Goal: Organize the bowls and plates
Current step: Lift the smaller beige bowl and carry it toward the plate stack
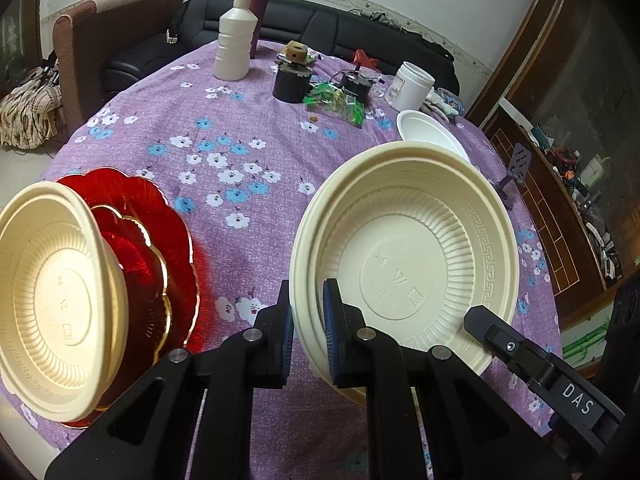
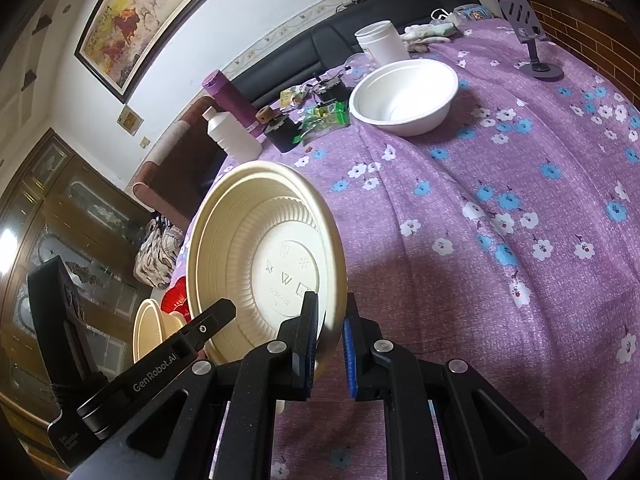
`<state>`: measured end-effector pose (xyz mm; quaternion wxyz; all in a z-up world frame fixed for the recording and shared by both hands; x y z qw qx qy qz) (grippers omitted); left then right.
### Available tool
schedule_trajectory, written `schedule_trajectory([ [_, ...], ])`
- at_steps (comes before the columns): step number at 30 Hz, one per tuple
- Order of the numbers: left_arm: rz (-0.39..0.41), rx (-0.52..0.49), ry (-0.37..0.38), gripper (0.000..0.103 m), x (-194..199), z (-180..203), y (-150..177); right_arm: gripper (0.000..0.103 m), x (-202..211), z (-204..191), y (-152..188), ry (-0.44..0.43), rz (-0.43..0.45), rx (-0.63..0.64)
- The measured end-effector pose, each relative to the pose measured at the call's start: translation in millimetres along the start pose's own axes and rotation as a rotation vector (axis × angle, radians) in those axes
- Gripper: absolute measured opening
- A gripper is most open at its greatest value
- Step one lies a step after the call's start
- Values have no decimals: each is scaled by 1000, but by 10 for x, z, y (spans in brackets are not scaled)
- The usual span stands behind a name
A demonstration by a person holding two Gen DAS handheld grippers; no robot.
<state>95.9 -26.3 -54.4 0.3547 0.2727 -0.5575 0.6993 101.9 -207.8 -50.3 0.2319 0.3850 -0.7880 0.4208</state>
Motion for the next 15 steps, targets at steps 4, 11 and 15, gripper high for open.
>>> schedule_trajectory([
  [4, 10, 9, -6, 12, 52, -60, -8, 11, -5, -79, 1, -8, 0, 15],
  [11, 33, 31, -26, 12, 170, -205, -27, 11, -38, -274, 14, -30, -7, 50],
  [15, 46, 52, -41, 12, 239, -330, -39, 11, -84, -411, 22, -44, -18, 76],
])
Point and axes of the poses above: each gripper's, at about its wrist camera, not at the fingertips, and x roughly against the way its jaws point, z to its right, y to its underside, the point moved 2 cm from there along -x, roughly the way its jaws point, and after that the axes turned 4 degrees about -x, right-handed, at the moved point
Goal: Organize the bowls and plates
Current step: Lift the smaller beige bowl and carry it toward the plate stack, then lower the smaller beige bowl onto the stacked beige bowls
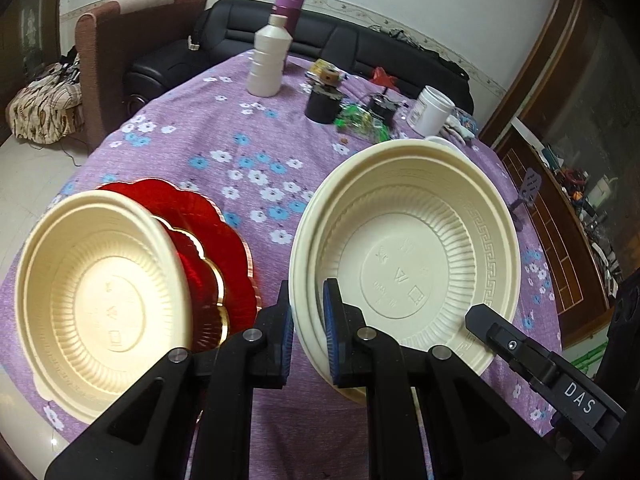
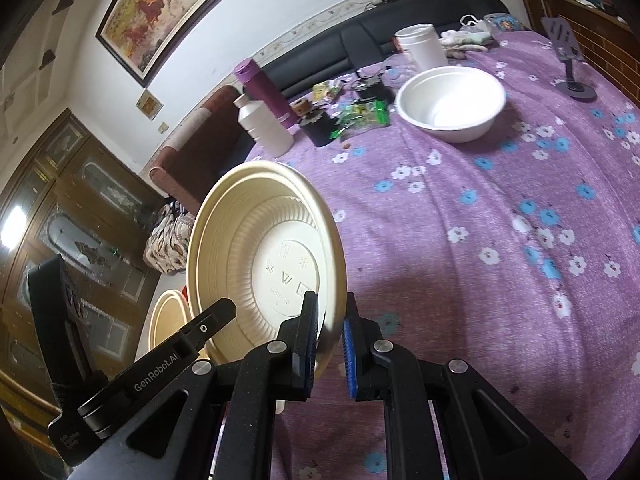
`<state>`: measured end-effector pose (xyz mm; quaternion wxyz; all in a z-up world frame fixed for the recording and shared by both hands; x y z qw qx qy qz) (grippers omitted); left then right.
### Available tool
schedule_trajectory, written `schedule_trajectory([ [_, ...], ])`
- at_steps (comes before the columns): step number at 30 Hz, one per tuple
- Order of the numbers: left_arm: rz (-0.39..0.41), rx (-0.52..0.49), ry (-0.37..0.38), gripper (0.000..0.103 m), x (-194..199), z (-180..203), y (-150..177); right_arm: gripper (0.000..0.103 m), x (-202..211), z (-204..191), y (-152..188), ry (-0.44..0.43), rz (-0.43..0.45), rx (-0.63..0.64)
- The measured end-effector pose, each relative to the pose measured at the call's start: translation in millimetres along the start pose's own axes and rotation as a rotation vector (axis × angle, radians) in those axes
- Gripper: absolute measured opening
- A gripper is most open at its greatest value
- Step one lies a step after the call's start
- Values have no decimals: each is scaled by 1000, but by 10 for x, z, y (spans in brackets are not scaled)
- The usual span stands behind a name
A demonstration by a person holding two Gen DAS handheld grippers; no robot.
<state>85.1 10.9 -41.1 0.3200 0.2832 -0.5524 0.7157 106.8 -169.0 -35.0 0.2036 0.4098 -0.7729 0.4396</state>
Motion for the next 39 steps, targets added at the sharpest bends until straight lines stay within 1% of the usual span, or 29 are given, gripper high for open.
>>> schedule_trajectory([
  [19, 63, 86, -72, 12, 286, -590, -76, 11, -214, -669, 63, -72, -45, 113],
  [32, 126, 161, -135, 12, 645, -1159, -55, 11, -395, -1280, 192, -149, -91, 215],
  [39, 112, 189, -151, 13, 699, -1381, 60, 11, -542, -1491, 351, -174, -146, 256],
])
Point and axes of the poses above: each gripper's, at about its wrist camera, not at the fingertips, and x roughly against the way its jaws point, z to its right, y to its underside, the point moved 2 cm from there along -x, roughly the way its jaws point, and after that the axes turned 4 degrees about -x, right-handed, at the moved point
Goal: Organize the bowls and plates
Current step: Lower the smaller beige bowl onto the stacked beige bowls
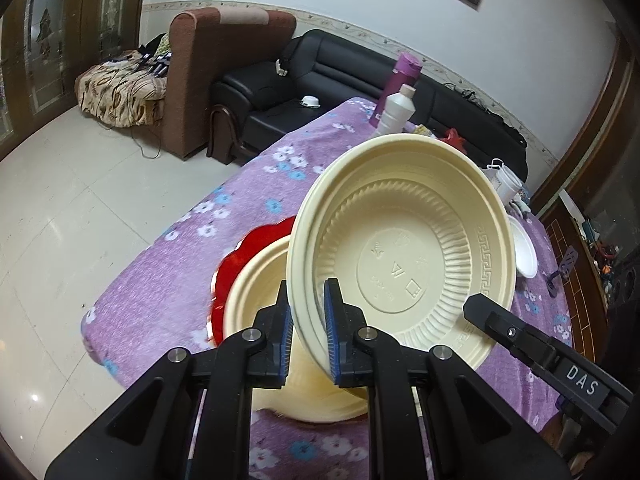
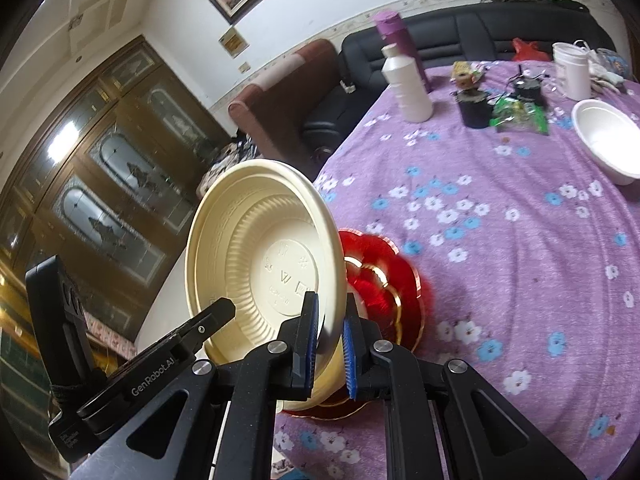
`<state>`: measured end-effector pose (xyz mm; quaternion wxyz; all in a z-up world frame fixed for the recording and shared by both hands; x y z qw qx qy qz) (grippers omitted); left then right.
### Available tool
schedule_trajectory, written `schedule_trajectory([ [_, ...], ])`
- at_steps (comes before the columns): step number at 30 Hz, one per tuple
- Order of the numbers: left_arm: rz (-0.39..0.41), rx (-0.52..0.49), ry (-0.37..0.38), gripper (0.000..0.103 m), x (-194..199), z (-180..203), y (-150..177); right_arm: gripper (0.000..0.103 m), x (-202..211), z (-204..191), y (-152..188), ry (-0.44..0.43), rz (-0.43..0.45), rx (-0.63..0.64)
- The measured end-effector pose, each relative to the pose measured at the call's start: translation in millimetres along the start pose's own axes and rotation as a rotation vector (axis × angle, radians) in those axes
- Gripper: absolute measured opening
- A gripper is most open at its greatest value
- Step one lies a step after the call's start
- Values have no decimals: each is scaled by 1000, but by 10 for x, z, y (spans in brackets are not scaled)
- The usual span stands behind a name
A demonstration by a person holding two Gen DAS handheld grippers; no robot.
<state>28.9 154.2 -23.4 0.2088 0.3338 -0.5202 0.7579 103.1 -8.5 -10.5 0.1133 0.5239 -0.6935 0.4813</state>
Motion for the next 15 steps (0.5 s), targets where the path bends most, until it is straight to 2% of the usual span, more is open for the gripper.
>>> schedule_trajectory([
  [15, -86, 29, -29, 13, -201, -225, 208, 11, -346, -4, 186, 14, -108, 10],
])
Point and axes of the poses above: each gripper's, at about its wrist camera, not at the fingertips, and x roughly against the way its jaws point, z to its right, y to its underside, the point moved 2 cm from there along -x, roughly the way its jaws point, and after that the axes turned 4 degrees about -x, right-handed, at the moved point
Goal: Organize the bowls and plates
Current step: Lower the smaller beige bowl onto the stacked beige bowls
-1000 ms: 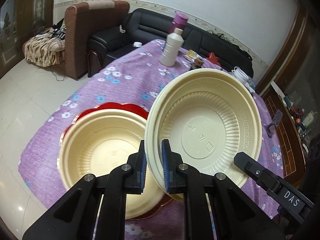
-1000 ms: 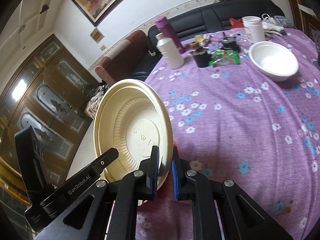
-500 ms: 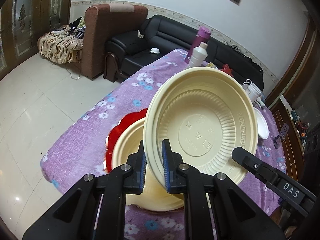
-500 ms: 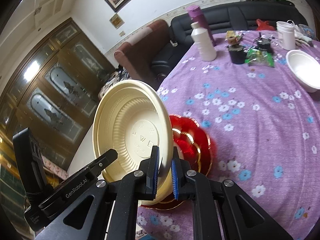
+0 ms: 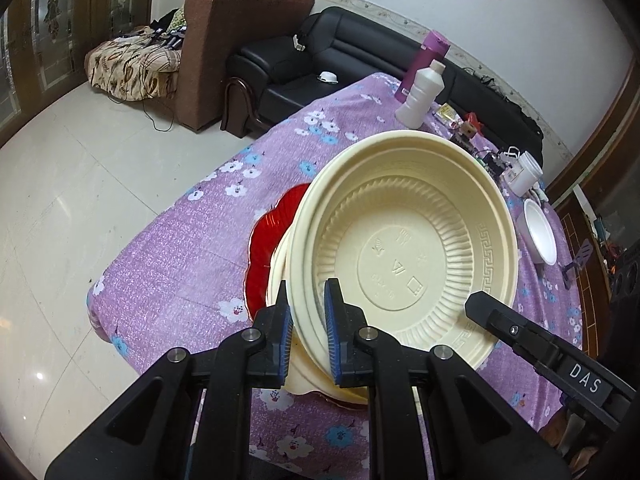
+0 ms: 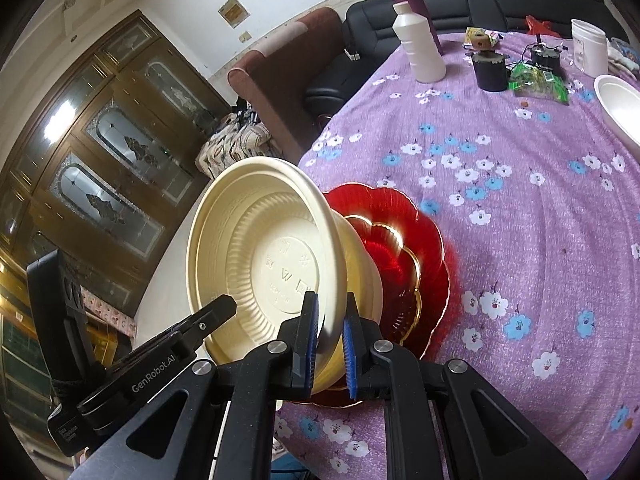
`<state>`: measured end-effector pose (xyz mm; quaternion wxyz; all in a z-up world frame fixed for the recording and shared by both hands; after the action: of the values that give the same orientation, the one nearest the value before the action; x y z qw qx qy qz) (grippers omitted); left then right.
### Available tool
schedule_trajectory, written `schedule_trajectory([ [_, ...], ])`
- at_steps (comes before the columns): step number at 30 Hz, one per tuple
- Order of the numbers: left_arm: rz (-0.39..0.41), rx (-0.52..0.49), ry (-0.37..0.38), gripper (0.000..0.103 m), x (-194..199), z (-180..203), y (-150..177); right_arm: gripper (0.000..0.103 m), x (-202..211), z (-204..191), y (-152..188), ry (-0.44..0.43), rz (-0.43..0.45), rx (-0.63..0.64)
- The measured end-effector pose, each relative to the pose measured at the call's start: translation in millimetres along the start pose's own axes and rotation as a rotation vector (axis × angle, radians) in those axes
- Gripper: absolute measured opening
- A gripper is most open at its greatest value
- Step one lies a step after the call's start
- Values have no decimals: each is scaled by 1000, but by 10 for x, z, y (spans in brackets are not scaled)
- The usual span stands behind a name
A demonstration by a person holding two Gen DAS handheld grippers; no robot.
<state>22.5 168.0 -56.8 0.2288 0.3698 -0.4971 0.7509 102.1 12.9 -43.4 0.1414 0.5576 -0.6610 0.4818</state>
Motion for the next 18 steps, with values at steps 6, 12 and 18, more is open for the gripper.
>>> schedule_trajectory([
  [6, -10, -7, -2, 13, -23, 30, 23, 11, 3, 23, 27, 2, -10, -9],
  [12, -11, -6, -3, 13, -8, 27, 30, 11, 22, 12, 42, 1, -18, -8],
  [18, -10, -12, -4, 13, 7, 25, 55, 11, 22, 13, 57, -4, -29, -10],
])
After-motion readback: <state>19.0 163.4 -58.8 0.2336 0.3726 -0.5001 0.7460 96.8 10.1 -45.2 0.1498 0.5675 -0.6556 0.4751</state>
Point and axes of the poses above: each gripper's, at about its wrist camera, not at the fingertips, and x roughly against the way its jaws point, z to its right, y to its underside, the point moved 2 cm from there along -x, roughly the way its jaws point, and after that the axes turned 4 degrees about -x, right-handed, at the moved point
